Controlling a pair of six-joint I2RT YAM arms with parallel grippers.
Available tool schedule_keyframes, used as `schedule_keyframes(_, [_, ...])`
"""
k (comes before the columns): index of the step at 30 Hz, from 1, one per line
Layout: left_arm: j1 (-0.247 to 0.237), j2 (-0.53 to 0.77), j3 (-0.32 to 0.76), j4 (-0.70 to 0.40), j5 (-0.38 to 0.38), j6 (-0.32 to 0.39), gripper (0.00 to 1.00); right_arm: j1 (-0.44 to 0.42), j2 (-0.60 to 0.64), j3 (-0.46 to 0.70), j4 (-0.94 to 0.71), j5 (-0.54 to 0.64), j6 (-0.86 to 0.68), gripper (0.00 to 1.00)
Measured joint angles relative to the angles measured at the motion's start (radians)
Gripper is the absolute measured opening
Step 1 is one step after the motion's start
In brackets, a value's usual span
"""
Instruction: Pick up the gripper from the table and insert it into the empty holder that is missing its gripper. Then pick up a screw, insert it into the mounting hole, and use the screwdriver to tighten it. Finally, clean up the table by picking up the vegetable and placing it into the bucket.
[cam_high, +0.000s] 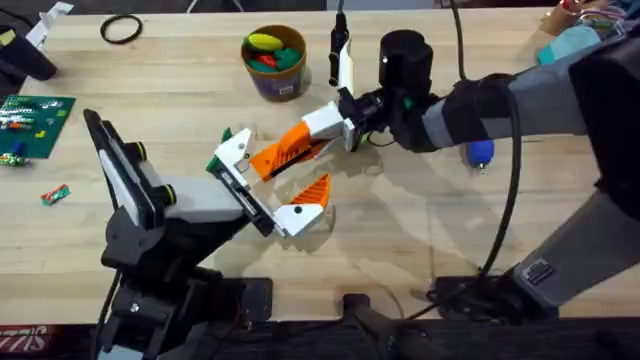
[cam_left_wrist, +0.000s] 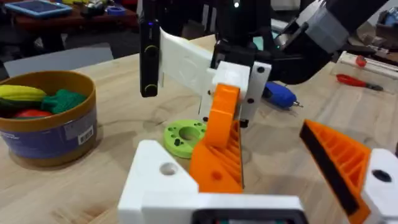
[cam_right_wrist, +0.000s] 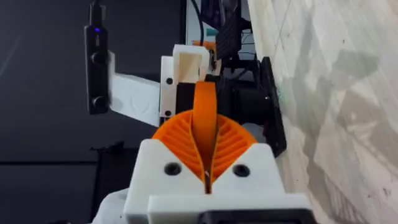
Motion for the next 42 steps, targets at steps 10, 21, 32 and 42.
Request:
schedule_keyframes(10, [0.000, 0.000, 0.000, 0.000, 0.003, 0.000, 0.986, -0.007, -0.023, 0.000, 0.009, -0.011, 0.018, 0.013])
schedule_keyframes(21, [0.000, 0.000, 0.000, 0.000, 0.003, 0.000, 0.986, -0.013, -0.034, -0.002, 0.210, -0.015, 0.135, 0.013])
schedule_keyframes(32, [0.000, 0.000, 0.000, 0.000, 0.003, 0.000, 0.986, -0.013, -0.034, -0.003, -0.069, 0.006, 0.066, 0.013])
schedule_keyframes(42, [0.000, 0.000, 0.000, 0.000, 0.002, 0.001, 0.986, -0.013, -0.034, -0.004, 0.100, 0.013, 0.031, 0.013])
